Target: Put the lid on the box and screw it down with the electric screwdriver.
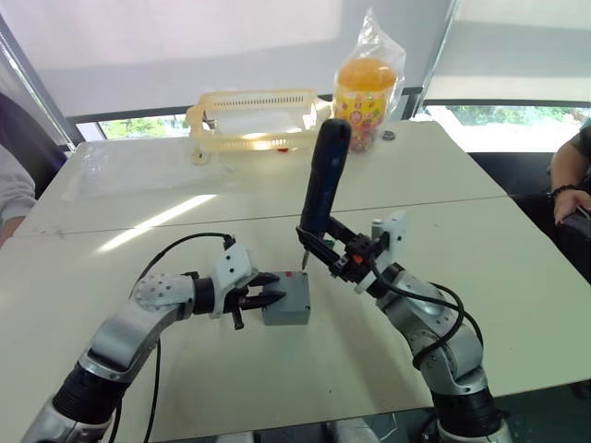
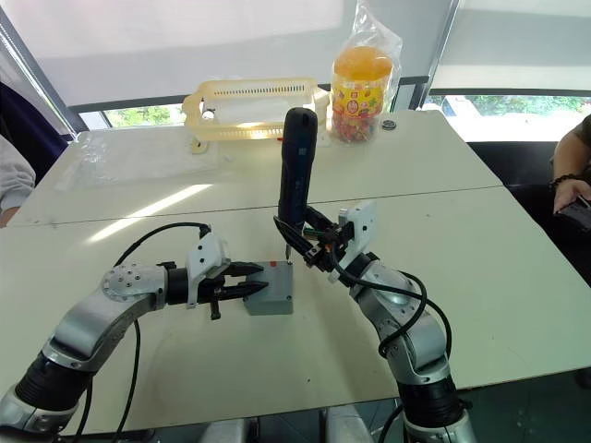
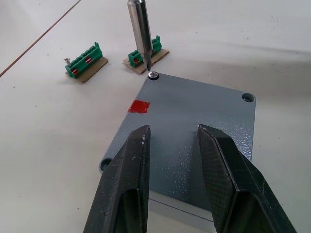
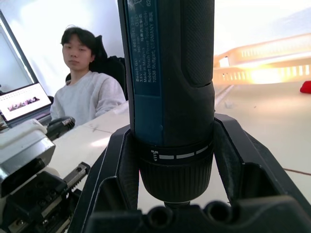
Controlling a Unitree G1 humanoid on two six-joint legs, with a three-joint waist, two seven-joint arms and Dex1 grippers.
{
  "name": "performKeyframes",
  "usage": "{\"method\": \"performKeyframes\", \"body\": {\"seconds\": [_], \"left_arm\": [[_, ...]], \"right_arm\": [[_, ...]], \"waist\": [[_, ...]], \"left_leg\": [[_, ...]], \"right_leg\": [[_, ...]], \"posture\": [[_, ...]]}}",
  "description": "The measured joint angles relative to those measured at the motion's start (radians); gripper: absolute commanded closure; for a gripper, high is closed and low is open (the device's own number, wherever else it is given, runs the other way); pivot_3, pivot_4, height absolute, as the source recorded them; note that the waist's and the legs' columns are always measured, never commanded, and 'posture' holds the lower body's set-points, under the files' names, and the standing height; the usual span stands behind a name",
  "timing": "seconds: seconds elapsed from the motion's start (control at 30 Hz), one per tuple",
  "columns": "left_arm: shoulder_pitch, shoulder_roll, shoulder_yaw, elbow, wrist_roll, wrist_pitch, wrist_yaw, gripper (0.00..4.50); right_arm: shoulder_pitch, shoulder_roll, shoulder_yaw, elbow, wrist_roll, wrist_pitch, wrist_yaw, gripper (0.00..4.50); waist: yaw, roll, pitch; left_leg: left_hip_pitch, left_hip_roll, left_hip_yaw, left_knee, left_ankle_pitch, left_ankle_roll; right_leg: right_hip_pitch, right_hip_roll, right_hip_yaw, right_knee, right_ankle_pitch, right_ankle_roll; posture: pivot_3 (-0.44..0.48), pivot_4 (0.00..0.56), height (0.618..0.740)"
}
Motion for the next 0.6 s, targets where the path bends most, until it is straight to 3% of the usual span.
{"method": "performKeyframes", "body": {"seconds": [0.6], "left_arm": [[0.0,0.0,0.0,-0.001,0.0,0.0,0.002,2.98]], "right_arm": [[0.012,-0.02,0.002,0.0,-0.006,-0.001,0.007,2.75]], "waist": [[0.0,0.0,0.0]], "left_leg": [[0.0,0.0,0.0,0.0,0.0,0.0]], "right_leg": [[0.0,0.0,0.0,0.0,0.0,0.0]], "posture": [[0.0,0.15,0.74]]}}
